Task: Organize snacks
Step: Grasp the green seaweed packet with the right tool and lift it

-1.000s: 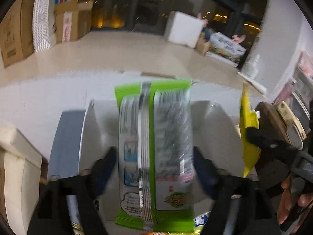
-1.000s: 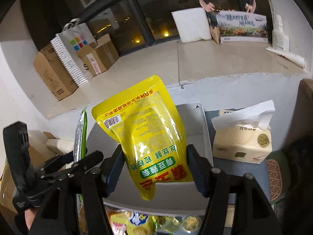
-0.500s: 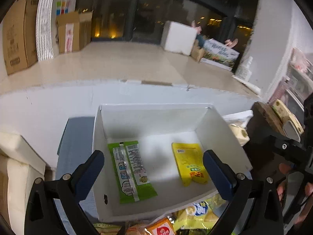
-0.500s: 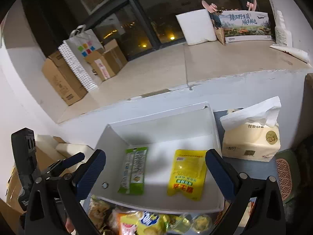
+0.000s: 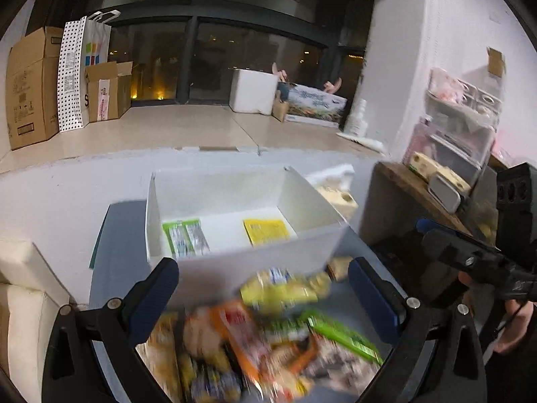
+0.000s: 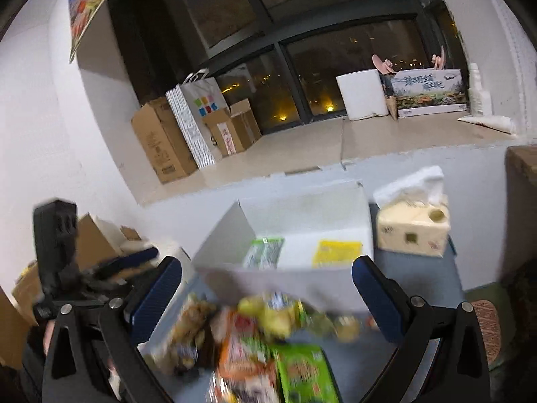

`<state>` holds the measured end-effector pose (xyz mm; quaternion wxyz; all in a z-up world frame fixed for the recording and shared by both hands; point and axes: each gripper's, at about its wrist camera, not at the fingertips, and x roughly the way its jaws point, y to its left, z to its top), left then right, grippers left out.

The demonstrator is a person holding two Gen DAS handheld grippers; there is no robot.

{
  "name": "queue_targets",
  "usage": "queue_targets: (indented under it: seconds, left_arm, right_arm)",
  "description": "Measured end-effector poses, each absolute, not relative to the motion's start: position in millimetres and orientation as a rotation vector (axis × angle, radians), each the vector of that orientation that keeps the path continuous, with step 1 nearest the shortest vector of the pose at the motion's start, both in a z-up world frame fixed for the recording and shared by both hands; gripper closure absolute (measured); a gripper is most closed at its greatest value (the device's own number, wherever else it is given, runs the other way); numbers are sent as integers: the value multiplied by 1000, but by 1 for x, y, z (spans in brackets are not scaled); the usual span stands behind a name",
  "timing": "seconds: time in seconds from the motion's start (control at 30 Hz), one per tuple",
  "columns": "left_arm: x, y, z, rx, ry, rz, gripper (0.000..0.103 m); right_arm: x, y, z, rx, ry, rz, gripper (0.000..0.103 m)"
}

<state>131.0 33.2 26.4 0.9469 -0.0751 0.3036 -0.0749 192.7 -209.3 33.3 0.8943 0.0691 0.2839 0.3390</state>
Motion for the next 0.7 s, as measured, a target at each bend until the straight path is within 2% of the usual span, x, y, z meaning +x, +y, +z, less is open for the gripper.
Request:
queue_targets:
  seconds: [0.4, 0.7]
  left_arm:
    - [30, 26, -23, -232, 696, -176, 0]
    - [21, 22, -33, -231, 701, -220, 0]
  right_arm:
    - [106, -237, -47, -26, 749, 644, 0]
    - [176, -235, -88, 118, 953, 802, 0]
